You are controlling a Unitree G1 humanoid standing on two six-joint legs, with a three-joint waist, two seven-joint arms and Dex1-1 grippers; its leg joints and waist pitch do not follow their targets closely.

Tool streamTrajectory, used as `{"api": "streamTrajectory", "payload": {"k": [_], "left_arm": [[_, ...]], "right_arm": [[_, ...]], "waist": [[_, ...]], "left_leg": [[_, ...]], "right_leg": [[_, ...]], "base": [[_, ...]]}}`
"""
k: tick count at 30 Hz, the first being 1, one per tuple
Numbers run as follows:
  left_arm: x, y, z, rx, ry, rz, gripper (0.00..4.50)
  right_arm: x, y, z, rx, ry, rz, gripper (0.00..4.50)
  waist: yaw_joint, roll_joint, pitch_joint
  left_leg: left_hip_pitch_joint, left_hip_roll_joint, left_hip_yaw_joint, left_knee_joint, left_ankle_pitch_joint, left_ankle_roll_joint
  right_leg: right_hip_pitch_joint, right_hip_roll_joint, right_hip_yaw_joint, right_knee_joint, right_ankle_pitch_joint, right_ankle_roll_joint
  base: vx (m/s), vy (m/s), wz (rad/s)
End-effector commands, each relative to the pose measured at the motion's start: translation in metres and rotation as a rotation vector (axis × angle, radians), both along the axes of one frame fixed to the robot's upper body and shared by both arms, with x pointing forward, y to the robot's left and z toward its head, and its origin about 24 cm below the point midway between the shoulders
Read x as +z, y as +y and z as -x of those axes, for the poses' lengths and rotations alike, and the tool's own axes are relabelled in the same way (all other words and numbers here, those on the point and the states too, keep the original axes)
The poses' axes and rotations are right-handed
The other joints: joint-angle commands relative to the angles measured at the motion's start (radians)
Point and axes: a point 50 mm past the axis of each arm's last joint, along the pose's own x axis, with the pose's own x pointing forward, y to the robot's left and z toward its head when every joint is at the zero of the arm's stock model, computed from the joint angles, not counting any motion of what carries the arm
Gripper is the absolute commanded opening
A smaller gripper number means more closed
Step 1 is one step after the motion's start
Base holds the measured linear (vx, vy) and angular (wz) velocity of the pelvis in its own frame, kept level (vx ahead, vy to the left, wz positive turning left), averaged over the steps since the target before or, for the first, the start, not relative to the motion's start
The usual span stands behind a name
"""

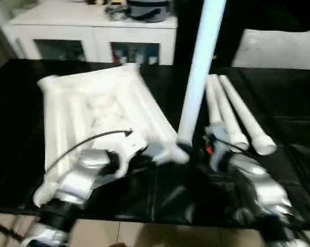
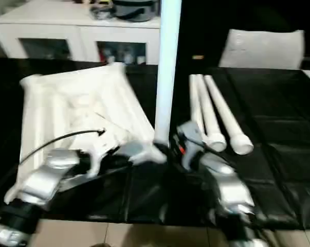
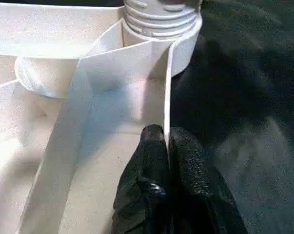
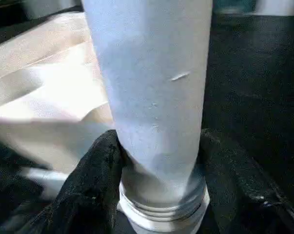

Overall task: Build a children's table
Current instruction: Rotate leg to tighten

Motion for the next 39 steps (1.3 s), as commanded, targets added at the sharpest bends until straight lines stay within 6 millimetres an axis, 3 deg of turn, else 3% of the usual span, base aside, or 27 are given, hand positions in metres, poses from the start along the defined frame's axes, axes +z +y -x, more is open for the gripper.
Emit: {"api": "streamTrajectory", "payload": {"k": [1,3,4,5,7,8,10,12,17,18,20,23,28,32,37,39], "left_arm": [[0.031,-0.036,-0.013,0.082,-0.127,0.114,0.0],[0.034,-0.041,-0.013,0.094,-0.121,0.126,0.0],[0.035,-0.044,-0.013,0.105,-0.119,0.131,0.0],[0.036,-0.045,-0.012,0.099,-0.116,0.137,0.0],[0.036,-0.045,-0.011,0.085,-0.12,0.119,0.0],[0.035,-0.044,-0.01,0.074,-0.117,0.111,0.0],[0.033,-0.039,-0.009,0.067,-0.114,0.1,0.0],[0.032,-0.035,-0.009,0.053,-0.114,0.089,0.0],[0.032,-0.025,-0.007,0.007,-0.125,0.072,0.0],[0.03,-0.016,-0.004,-0.071,-0.127,0.056,0.0],[0.029,-0.012,-0.002,-0.109,-0.131,0.048,0.0],[0.028,-0.006,0.0,-0.19,-0.141,0.036,0.0],[0.024,0.009,0.007,-0.388,-0.107,-0.015,0.0],[0.023,0.02,0.006,-0.458,-0.088,-0.051,0.0],[0.023,0.028,0.007,-0.536,-0.07,-0.067,0.0],[0.023,0.029,0.008,-0.571,-0.056,-0.064,0.0]], "right_arm": [[-0.012,0.048,0.007,0.064,0.114,-0.056,2.05],[-0.012,0.05,0.005,0.041,0.114,-0.047,2.05],[-0.012,0.051,0.004,0.035,0.104,-0.044,2.05],[-0.012,0.05,0.004,0.025,0.099,-0.05,2.4],[-0.012,0.046,0.003,0.003,0.093,-0.064,2.74],[-0.012,0.043,0.003,0.0,0.089,-0.065,2.74],[-0.01,0.037,0.003,-0.014,0.061,-0.065,2.96],[-0.008,0.031,0.003,-0.02,0.048,-0.065,3.18],[-0.003,0.018,0.004,-0.001,-0.006,-0.048,3.59],[0.0,0.004,0.005,0.042,-0.051,-0.024,3.64],[0.002,-0.003,0.005,0.057,-0.069,-0.011,3.79],[0.008,-0.015,0.005,0.099,-0.101,0.0,4.06],[0.021,-0.038,0.011,0.28,-0.139,0.021,4.44],[0.025,-0.045,0.018,0.428,-0.144,0.049,4.44],[0.028,-0.047,0.027,0.602,-0.123,0.06,4.44],[0.028,-0.047,0.029,0.646,-0.108,0.053,4.1]], "waist": [[-0.012,-0.009,-0.037],[-0.014,-0.015,-0.037],[-0.013,-0.014,-0.038],[-0.013,-0.013,-0.038],[-0.013,-0.009,-0.049],[-0.012,-0.009,-0.052],[-0.005,-0.004,-0.06],[0.004,-0.007,-0.059],[0.015,-0.008,-0.061],[0.019,-0.006,-0.063],[0.023,-0.007,-0.068],[0.028,-0.005,-0.073],[0.05,-0.005,-0.067],[0.07,-0.009,-0.064],[0.075,-0.015,-0.062],[0.076,-0.016,-0.062]], "left_leg": [[0.03,0.085,-0.063,-0.08,-0.526,-0.037],[0.038,0.059,-0.051,-0.053,-0.448,-0.02],[0.037,0.057,-0.047,-0.051,-0.412,-0.004],[0.034,0.059,-0.047,-0.054,-0.405,0.001],[0.012,0.089,-0.065,-0.084,-0.406,0.005],[0.008,0.092,-0.066,-0.086,-0.392,0.005],[-0.008,0.091,-0.059,-0.087,-0.297,0.019],[-0.006,0.087,-0.05,-0.082,-0.257,0.036],[-0.011,0.089,-0.048,-0.082,-0.209,0.052],[-0.013,0.087,-0.049,-0.081,-0.199,0.057],[-0.018,0.087,-0.048,-0.077,-0.17,0.069],[-0.024,0.091,-0.046,-0.071,-0.109,0.096],[-0.015,0.091,-0.038,-0.071,-0.172,0.096],[-0.008,0.095,-0.037,-0.075,-0.206,0.065],[-0.014,0.09,-0.034,-0.072,-0.199,0.076],[-0.011,0.09,-0.033,-0.071,-0.2,0.078]], "right_leg": [[0.009,-0.133,0.058,-0.109,-0.625,0.021],[0.002,-0.141,0.046,-0.136,-0.692,0.04],[0.002,-0.139,0.042,-0.141,-0.691,0.054],[0.003,-0.136,0.042,-0.14,-0.677,0.058],[0.018,-0.132,0.064,-0.104,-0.535,0.031],[0.019,-0.135,0.072,-0.095,-0.49,0.014],[0.022,-0.142,0.093,-0.072,-0.338,-0.059],[0.02,-0.145,0.099,-0.07,-0.332,-0.087],[0.025,-0.141,0.1,-0.065,-0.318,-0.083],[0.026,-0.141,0.1,-0.064,-0.313,-0.075],[0.026,-0.14,0.102,-0.053,-0.268,-0.083],[0.021,-0.135,0.103,-0.034,-0.161,-0.125],[0.012,-0.134,0.106,-0.044,-0.247,-0.105],[0.008,-0.135,0.109,-0.046,-0.306,-0.103],[0.01,-0.135,0.11,-0.048,-0.345,-0.092],[0.007,-0.135,0.11,-0.051,-0.367,-0.091]], "base": [[0.0,0.0,0.0],[0.0,0.0,0.0],[0.0,0.0,0.0],[0.0,0.0,0.0],[0.056,0.02,0.03],[0.052,0.019,0.03],[0.0,0.0,0.0],[0.0,0.0,0.0],[0.0,0.0,0.0],[0.0,0.0,0.0],[0.0,0.0,0.0],[0.0,0.0,0.0],[0.0,0.0,0.0],[0.0,0.0,0.0],[0.0,0.0,0.0],[0.0,0.0,0.0]]}}
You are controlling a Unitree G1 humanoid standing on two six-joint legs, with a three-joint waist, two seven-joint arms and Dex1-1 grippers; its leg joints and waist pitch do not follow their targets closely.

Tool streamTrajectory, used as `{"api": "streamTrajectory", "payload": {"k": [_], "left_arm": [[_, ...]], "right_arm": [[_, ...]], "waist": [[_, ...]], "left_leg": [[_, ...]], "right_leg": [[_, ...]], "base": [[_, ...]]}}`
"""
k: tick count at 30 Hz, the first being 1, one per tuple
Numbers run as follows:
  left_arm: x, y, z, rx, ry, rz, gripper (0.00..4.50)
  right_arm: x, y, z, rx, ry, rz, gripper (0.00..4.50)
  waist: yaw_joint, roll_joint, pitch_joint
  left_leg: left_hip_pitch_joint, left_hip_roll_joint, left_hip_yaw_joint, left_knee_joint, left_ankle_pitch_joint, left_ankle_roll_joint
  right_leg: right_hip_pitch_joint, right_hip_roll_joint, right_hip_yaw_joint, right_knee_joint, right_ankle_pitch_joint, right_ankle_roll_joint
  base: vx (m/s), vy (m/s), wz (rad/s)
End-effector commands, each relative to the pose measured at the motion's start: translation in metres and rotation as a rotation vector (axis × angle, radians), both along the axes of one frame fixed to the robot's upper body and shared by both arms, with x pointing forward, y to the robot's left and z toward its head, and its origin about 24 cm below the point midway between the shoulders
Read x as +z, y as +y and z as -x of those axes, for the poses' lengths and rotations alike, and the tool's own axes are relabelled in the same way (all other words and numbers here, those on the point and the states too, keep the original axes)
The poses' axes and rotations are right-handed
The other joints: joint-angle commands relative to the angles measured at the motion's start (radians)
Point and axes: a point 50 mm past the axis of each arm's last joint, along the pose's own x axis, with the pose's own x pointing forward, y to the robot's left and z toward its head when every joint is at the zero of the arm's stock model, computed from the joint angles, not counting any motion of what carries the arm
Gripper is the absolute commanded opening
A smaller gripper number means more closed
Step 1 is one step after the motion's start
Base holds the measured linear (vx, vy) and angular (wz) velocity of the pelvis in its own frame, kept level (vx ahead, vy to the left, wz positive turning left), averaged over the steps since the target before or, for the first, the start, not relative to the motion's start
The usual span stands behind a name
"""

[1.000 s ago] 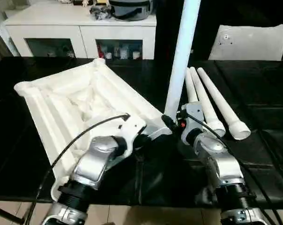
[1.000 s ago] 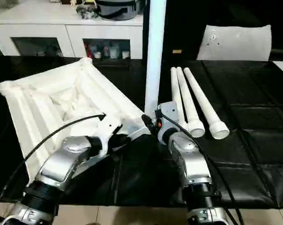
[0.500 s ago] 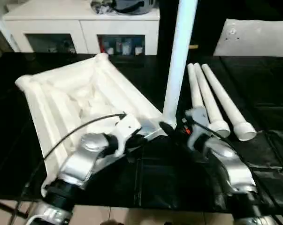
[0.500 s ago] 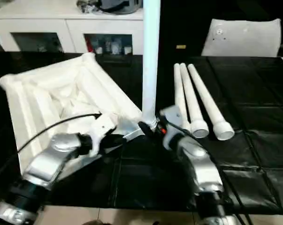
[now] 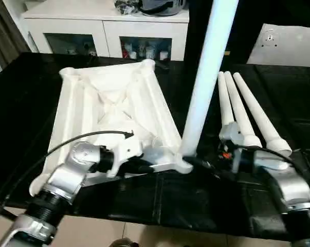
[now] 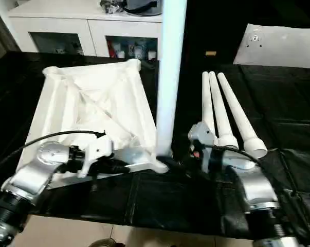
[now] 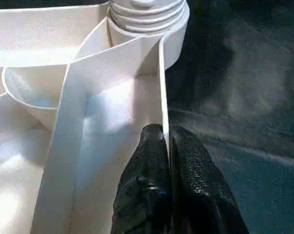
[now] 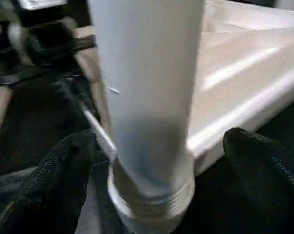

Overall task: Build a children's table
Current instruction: Rotate leg to tighten

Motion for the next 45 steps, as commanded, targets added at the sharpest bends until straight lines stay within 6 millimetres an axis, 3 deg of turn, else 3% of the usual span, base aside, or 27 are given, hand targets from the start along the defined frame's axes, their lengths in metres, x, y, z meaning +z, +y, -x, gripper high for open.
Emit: {"api": "streamTrajectory", "payload": {"k": [1,3,4,9,17,24,32,35,36,41,42,44,45], "left_arm": [[0.009,-0.007,0.0,-0.113,-0.021,0.005,0.0],[0.008,-0.007,0.001,-0.132,-0.017,-0.002,0.0],[0.008,-0.006,0.001,-0.145,-0.014,-0.007,0.0],[0.006,-0.006,0.003,-0.195,0.006,-0.02,0.0],[0.003,-0.004,0.004,-0.215,0.014,-0.027,0.0],[0.001,-0.003,0.005,-0.209,0.02,-0.023,0.0],[0.0,-0.004,0.003,-0.18,0.024,-0.004,0.0],[0.001,-0.007,0.001,-0.117,0.017,0.015,0.0],[0.001,-0.01,-0.001,-0.07,0.009,0.027,0.0],[0.008,-0.027,-0.009,0.102,0.003,0.109,0.0],[0.01,-0.034,-0.012,0.167,-0.003,0.129,0.0],[0.012,-0.043,-0.015,0.241,0.003,0.161,0.0],[0.019,-0.061,-0.023,0.407,0.002,0.21,0.0]], "right_arm": [[0.004,0.003,0.002,0.07,-0.002,-0.004,4.1],[0.004,0.003,0.003,0.09,0.007,-0.003,4.05],[0.004,0.004,0.003,0.105,0.014,-0.004,3.75],[0.004,0.005,0.004,0.156,0.038,-0.003,3.41],[0.002,0.006,0.007,0.212,0.086,-0.006,2.76],[0.001,0.008,0.012,0.244,0.117,-0.021,2.13],[-0.004,0.014,0.018,0.248,0.136,-0.037,2.02],[-0.008,0.021,0.018,0.169,0.141,-0.068,2.01],[-0.01,0.026,0.016,0.113,0.149,-0.086,2.01],[-0.016,0.046,0.004,-0.105,0.155,-0.118,2.01],[-0.02,0.052,-0.001,-0.182,0.167,-0.117,2.01],[-0.023,0.058,-0.005,-0.241,0.182,-0.12,2.01],[-0.026,0.074,-0.013,-0.375,0.219,-0.147,2.01]], "waist": [[0.001,-0.018,-0.063],[0.004,-0.014,-0.064],[0.005,-0.015,-0.064],[0.015,-0.018,-0.065],[0.016,-0.024,-0.065],[0.016,-0.023,-0.065],[0.017,-0.023,-0.065],[0.016,-0.021,-0.064],[0.013,-0.016,-0.06],[-0.011,-0.02,-0.048],[-0.023,-0.016,-0.047],[-0.04,-0.017,-0.043],[-0.059,-0.015,-0.042]], "left_leg": [[0.014,0.105,-0.045,-0.076,-0.19,0.067],[0.015,0.108,-0.047,-0.076,-0.192,0.065],[0.016,0.11,-0.048,-0.077,-0.195,0.063],[0.015,0.109,-0.045,-0.076,-0.185,0.061],[0.015,0.108,-0.044,-0.075,-0.184,0.06],[0.016,0.11,-0.045,-0.077,-0.182,0.056],[0.015,0.109,-0.045,-0.076,-0.18,0.055],[0.017,0.111,-0.046,-0.079,-0.192,0.047],[0.019,0.112,-0.047,-0.08,-0.212,0.035],[0.029,0.1,-0.055,-0.08,-0.309,-0.011],[0.034,0.099,-0.059,-0.079,-0.339,-0.021],[0.039,0.093,-0.063,-0.076,-0.394,-0.023],[0.041,0.092,-0.063,-0.074,-0.399,-0.027]], "right_leg": [[0.046,-0.12,0.089,-0.082,-0.378,-0.099],[0.044,-0.12,0.088,-0.082,-0.378,-0.101],[0.043,-0.119,0.089,-0.08,-0.369,-0.104],[0.044,-0.123,0.091,-0.077,-0.362,-0.108],[0.045,-0.122,0.09,-0.079,-0.377,-0.104],[0.043,-0.122,0.09,-0.079,-0.382,-0.1],[0.044,-0.123,0.09,-0.08,-0.383,-0.1],[0.042,-0.123,0.09,-0.082,-0.391,-0.101],[0.041,-0.124,0.091,-0.085,-0.414,-0.101],[0.039,-0.126,0.074,-0.112,-0.585,-0.051],[0.037,-0.126,0.07,-0.117,-0.61,-0.038],[0.037,-0.123,0.058,-0.132,-0.658,-0.008],[0.037,-0.123,0.054,-0.135,-0.649,-0.015]], "base": [[0.0,0.0,0.0],[0.0,0.0,0.0],[0.0,0.0,0.0],[0.0,0.0,0.0],[0.0,0.0,0.0],[0.0,0.0,0.0],[0.0,0.0,0.0],[0.0,0.0,0.0],[0.0,0.0,0.0],[0.0,0.0,0.0],[0.0,0.0,0.0],[0.0,0.0,0.0],[0.0,0.0,0.0]]}}
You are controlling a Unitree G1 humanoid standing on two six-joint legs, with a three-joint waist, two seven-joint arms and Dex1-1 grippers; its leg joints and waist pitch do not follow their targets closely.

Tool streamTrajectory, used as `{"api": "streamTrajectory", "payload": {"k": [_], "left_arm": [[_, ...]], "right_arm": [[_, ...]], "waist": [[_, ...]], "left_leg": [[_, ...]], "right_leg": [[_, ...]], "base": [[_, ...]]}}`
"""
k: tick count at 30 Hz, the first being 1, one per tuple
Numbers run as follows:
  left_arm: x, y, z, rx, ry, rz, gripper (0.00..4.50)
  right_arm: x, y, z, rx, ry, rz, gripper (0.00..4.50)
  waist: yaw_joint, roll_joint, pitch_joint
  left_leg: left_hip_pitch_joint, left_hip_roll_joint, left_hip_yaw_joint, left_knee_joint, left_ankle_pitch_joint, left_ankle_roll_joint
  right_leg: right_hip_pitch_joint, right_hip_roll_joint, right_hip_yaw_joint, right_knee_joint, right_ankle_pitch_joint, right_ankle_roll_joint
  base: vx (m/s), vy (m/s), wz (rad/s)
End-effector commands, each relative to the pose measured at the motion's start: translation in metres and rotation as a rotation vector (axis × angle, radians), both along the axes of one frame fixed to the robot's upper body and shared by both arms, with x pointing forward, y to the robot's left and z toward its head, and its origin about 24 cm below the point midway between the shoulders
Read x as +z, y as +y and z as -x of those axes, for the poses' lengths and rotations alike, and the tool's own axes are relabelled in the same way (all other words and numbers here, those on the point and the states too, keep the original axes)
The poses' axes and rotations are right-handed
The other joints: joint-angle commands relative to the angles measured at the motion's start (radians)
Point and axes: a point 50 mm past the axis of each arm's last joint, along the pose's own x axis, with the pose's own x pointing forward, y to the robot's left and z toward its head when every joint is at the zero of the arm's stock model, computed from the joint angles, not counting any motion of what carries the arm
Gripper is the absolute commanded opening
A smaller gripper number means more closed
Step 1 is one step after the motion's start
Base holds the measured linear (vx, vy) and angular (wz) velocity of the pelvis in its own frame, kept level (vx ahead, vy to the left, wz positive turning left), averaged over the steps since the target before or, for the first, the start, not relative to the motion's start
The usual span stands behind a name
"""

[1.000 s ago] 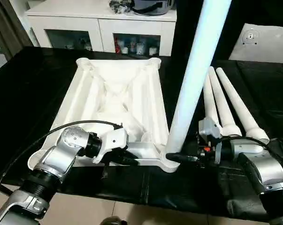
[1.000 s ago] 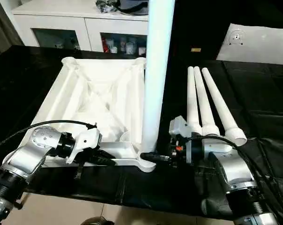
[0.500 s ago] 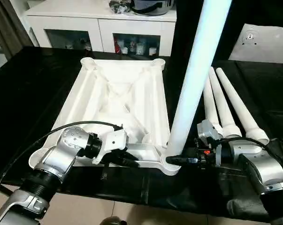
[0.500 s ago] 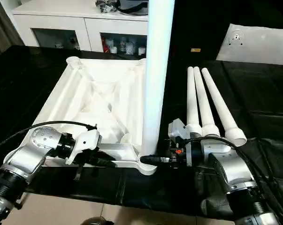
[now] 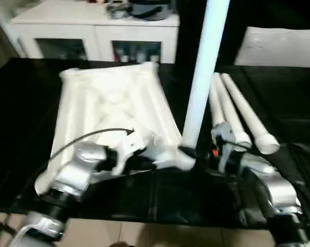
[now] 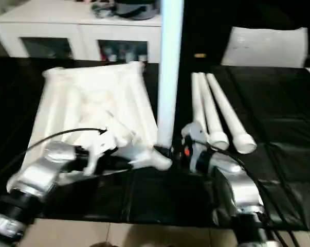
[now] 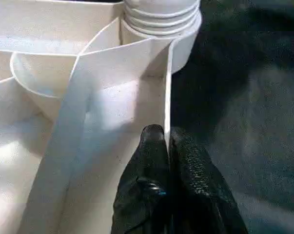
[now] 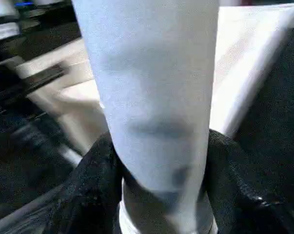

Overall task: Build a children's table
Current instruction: Rotate leg to tighten

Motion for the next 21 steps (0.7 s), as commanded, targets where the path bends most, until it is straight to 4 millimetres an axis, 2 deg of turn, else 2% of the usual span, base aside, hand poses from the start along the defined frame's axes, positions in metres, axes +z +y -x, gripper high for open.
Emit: {"api": "streamTrajectory", "payload": {"k": [1,2,3,4,6,7,9,11,12,14,15,16,17,18,19,20,21], "left_arm": [[0.03,-0.034,-0.014,0.159,-0.098,0.117,0.0],[0.031,-0.036,-0.015,0.173,-0.099,0.121,0.0],[0.033,-0.041,-0.017,0.215,-0.096,0.137,0.0],[0.037,-0.047,-0.02,0.258,-0.105,0.154,0.0],[0.044,-0.059,-0.024,0.338,-0.116,0.179,0.0],[0.047,-0.062,-0.025,0.355,-0.13,0.177,0.0],[0.05,-0.064,-0.026,0.376,-0.149,0.164,0.0],[0.052,-0.064,-0.026,0.372,-0.161,0.149,0.0],[0.051,-0.062,-0.026,0.363,-0.166,0.139,0.0],[0.05,-0.061,-0.026,0.36,-0.168,0.133,0.0],[0.048,-0.06,-0.024,0.344,-0.171,0.118,0.0],[0.048,-0.06,-0.024,0.344,-0.171,0.118,0.0],[0.048,-0.058,-0.023,0.337,-0.173,0.111,0.0],[0.047,-0.056,-0.022,0.33,-0.179,0.109,0.0],[0.047,-0.055,-0.022,0.323,-0.183,0.108,0.0],[0.046,-0.054,-0.021,0.315,-0.184,0.106,0.0],[0.046,-0.053,-0.021,0.314,-0.181,0.105,0.0]], "right_arm": [[-0.011,0.049,0.001,0.006,0.105,-0.069,2.01],[-0.011,0.05,0.001,-0.007,0.11,-0.068,2.01],[-0.012,0.054,-0.001,-0.035,0.12,-0.059,2.01],[-0.012,0.058,-0.004,-0.064,0.132,-0.054,2.01],[-0.012,0.066,-0.009,-0.134,0.157,-0.047,2.01],[-0.012,0.068,-0.01,-0.144,0.146,-0.048,2.01],[-0.013,0.066,-0.011,-0.173,0.12,-0.033,2.71],[-0.013,0.063,-0.011,-0.193,0.117,-0.038,2.77],[-0.015,0.059,-0.011,-0.212,0.116,-0.031,2.92],[-0.014,0.057,-0.011,-0.22,0.112,-0.024,3.08],[-0.014,0.055,-0.011,-0.232,0.107,-0.028,3.21],[-0.014,0.055,-0.011,-0.232,0.107,-0.028,3.21],[-0.012,0.051,-0.012,-0.25,0.094,-0.03,3.27],[-0.011,0.048,-0.013,-0.258,0.084,-0.031,3.38],[-0.01,0.046,-0.013,-0.268,0.074,-0.029,3.51],[-0.009,0.043,-0.014,-0.282,0.061,-0.025,3.61],[-0.007,0.041,-0.014,-0.283,0.049,-0.04,3.61]], "waist": [[-0.011,-0.006,-0.044],[-0.016,-0.004,-0.043],[-0.027,-0.005,-0.049],[-0.028,-0.004,-0.05],[-0.028,-0.006,-0.053],[-0.022,-0.006,-0.056],[-0.011,-0.008,-0.063],[-0.004,-0.008,-0.067],[0.0,-0.008,-0.069],[0.0,-0.008,-0.075],[0.002,-0.008,-0.082],[-0.002,-0.01,-0.082],[-0.003,-0.009,-0.082],[0.004,-0.001,-0.087],[0.006,-0.002,-0.091],[0.008,-0.002,-0.089],[0.011,0.0,-0.082]], "left_leg": [[0.024,0.094,-0.066,-0.074,-0.4,-0.029],[0.025,0.094,-0.068,-0.075,-0.405,-0.03],[0.016,0.093,-0.071,-0.076,-0.397,-0.022],[0.008,0.096,-0.071,-0.081,-0.377,-0.01],[0.01,0.09,-0.063,-0.078,-0.345,0.001],[0.004,0.088,-0.062,-0.077,-0.302,0.011],[-0.004,0.095,-0.057,-0.079,-0.21,0.038],[-0.004,0.095,-0.054,-0.078,-0.175,0.051],[-0.012,0.095,-0.053,-0.076,-0.127,0.071],[-0.019,0.097,-0.055,-0.074,-0.087,0.083],[-0.024,0.097,-0.056,-0.067,-0.033,0.105],[-0.031,0.093,-0.056,-0.062,0.001,0.132],[-0.035,0.092,-0.056,-0.06,0.01,0.146],[-0.03,0.094,-0.053,-0.051,0.03,0.161],[-0.03,0.096,-0.054,-0.05,0.055,0.164],[-0.032,0.096,-0.054,-0.05,0.063,0.172],[-0.029,0.1,-0.052,-0.053,0.036,0.176]], "right_leg": [[0.022,-0.123,0.054,-0.128,-0.643,-0.017],[0.022,-0.122,0.05,-0.13,-0.638,-0.016],[0.034,-0.122,0.048,-0.126,-0.613,-0.007],[0.036,-0.123,0.055,-0.122,-0.574,-0.008],[0.028,-0.123,0.063,-0.12,-0.541,-0.029],[0.033,-0.126,0.066,-0.117,-0.511,-0.039],[0.037,-0.123,0.077,-0.1,-0.391,-0.063],[0.036,-0.123,0.081,-0.091,-0.336,-0.08],[0.042,-0.124,0.084,-0.077,-0.265,-0.105],[0.048,-0.123,0.084,-0.065,-0.205,-0.12],[0.049,-0.122,0.084,-0.053,-0.125,-0.133],[0.049,-0.123,0.085,-0.042,-0.058,-0.151],[0.049,-0.123,0.084,-0.041,-0.044,-0.157],[0.038,-0.122,0.086,-0.038,-0.026,-0.168],[0.039,-0.121,0.088,-0.03,0.001,-0.171],[0.036,-0.116,0.086,-0.027,0.01,-0.174],[0.031,-0.115,0.085,-0.034,-0.03,-0.17]], "base": [[0.0,0.0,0.0],[0.0,0.0,0.0],[0.0,0.0,0.0],[0.0,0.0,0.0],[0.0,0.0,0.0],[0.0,0.0,0.0],[0.0,0.0,0.0],[0.025,-0.009,0.02],[0.0,0.0,0.0],[0.0,0.0,0.0],[0.0,0.0,0.0],[0.0,0.0,0.0],[0.0,0.0,0.0],[0.0,0.0,0.0],[0.0,0.0,0.0],[0.0,0.0,0.0],[0.0,0.0,0.0]]}}
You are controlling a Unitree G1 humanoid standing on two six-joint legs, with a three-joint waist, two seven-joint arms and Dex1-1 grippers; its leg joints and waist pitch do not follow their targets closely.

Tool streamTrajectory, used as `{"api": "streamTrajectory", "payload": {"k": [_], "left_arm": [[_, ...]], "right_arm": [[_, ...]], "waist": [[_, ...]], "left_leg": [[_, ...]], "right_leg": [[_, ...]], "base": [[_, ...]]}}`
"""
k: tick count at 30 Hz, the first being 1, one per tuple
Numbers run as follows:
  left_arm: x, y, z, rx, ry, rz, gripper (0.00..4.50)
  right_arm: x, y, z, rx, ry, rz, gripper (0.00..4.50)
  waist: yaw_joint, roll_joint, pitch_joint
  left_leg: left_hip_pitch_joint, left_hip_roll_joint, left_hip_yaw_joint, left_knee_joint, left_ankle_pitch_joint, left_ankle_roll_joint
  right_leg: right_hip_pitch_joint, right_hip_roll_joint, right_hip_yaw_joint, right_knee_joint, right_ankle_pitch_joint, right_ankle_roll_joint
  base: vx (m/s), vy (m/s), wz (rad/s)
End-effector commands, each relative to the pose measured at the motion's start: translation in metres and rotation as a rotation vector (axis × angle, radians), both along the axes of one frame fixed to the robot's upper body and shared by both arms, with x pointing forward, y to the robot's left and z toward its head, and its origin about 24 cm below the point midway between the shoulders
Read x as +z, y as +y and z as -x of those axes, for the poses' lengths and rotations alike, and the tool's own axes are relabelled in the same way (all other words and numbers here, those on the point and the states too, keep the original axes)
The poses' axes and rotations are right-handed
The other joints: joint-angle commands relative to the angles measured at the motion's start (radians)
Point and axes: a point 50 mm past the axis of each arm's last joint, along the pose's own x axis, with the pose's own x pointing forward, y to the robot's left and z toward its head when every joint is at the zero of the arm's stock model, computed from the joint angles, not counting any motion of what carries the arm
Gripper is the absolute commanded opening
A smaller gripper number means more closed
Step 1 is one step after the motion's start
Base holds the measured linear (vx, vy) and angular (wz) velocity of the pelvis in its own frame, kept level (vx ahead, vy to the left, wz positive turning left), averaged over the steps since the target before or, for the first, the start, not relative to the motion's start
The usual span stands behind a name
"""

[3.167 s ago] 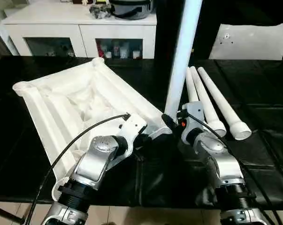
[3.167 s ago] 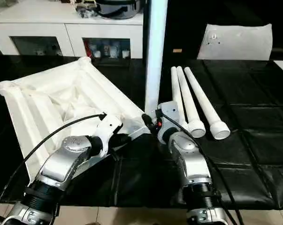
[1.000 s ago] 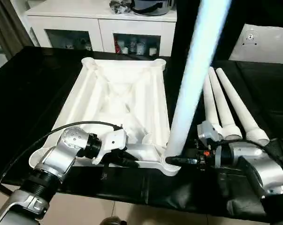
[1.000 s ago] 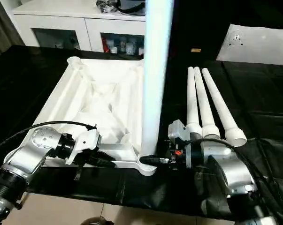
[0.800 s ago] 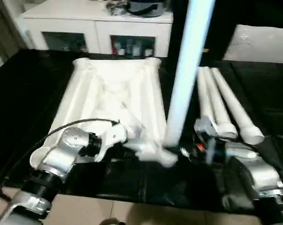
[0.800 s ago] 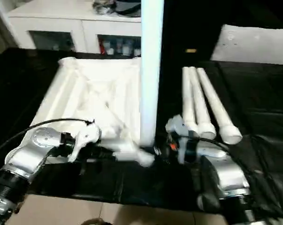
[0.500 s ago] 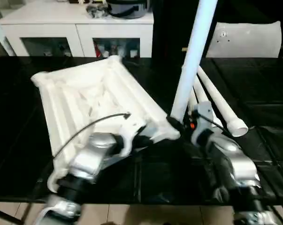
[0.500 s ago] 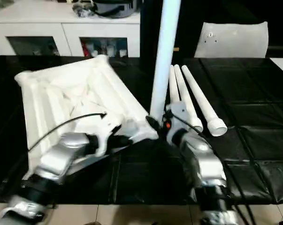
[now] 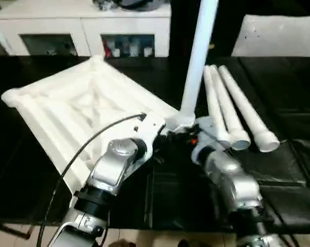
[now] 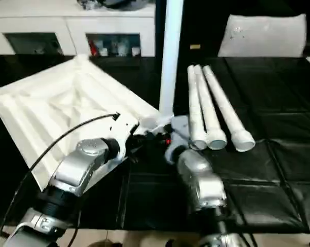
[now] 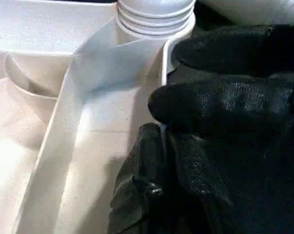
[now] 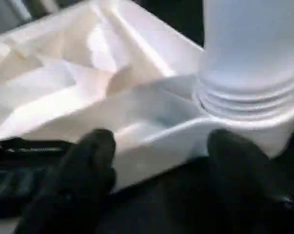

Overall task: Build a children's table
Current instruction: Rotate leg to tighten

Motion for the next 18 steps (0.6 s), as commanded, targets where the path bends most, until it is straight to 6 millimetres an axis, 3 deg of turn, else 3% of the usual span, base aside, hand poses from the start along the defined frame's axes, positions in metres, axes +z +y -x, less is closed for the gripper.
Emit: {"api": "streamTrajectory", "payload": {"k": [1,3,8,9,12,18], "left_arm": [[0.028,-0.008,-0.003,-0.053,-0.131,0.072,0.0],[0.025,-0.003,-0.003,-0.054,-0.14,0.048,0.0],[0.025,-0.001,-0.005,-0.03,-0.146,0.065,0.0],[0.026,-0.001,-0.005,-0.026,-0.138,0.088,0.44],[0.032,0.001,-0.006,-0.033,-0.175,0.136,0.7],[0.032,0.006,-0.005,-0.072,-0.214,0.107,1.21]], "right_arm": [[0.004,-0.001,-0.001,0.003,-0.027,-0.006,3.73],[0.011,-0.009,0.001,-0.007,-0.066,-0.002,3.93],[0.02,-0.015,0.004,-0.012,-0.113,-0.022,4.29],[0.021,-0.015,0.004,-0.018,-0.118,-0.023,4.45],[0.027,-0.014,0.006,-0.029,-0.14,-0.061,4.5],[0.03,-0.017,0.007,-0.052,-0.16,-0.055,4.5]], "waist": [[0.009,-0.007,-0.079],[0.011,-0.009,-0.075],[0.014,-0.01,-0.071],[0.015,-0.01,-0.072],[0.016,-0.011,-0.069],[0.012,-0.016,-0.067]], "left_leg": [[0.012,0.101,-0.047,-0.055,0.003,0.154],[0.013,0.101,-0.047,-0.059,-0.046,0.12],[0.016,0.102,-0.047,-0.066,-0.099,0.082],[0.017,0.101,-0.047,-0.066,-0.101,0.079],[0.018,0.102,-0.047,-0.068,-0.122,0.067],[0.023,0.097,-0.046,-0.072,-0.148,0.051]], "right_leg": [[0.071,-0.117,0.086,-0.056,-0.074,-0.151],[0.073,-0.117,0.086,-0.065,-0.145,-0.13],[0.073,-0.118,0.089,-0.073,-0.207,-0.104],[0.072,-0.117,0.089,-0.074,-0.209,-0.104],[0.071,-0.119,0.089,-0.079,-0.231,-0.11],[0.069,-0.116,0.089,-0.086,-0.29,-0.077]], "base": [[0.0,0.0,0.0],[0.0,0.0,0.0],[0.0,0.0,0.0],[0.0,0.0,0.0],[0.0,0.0,0.0],[0.0,0.0,0.0]]}}
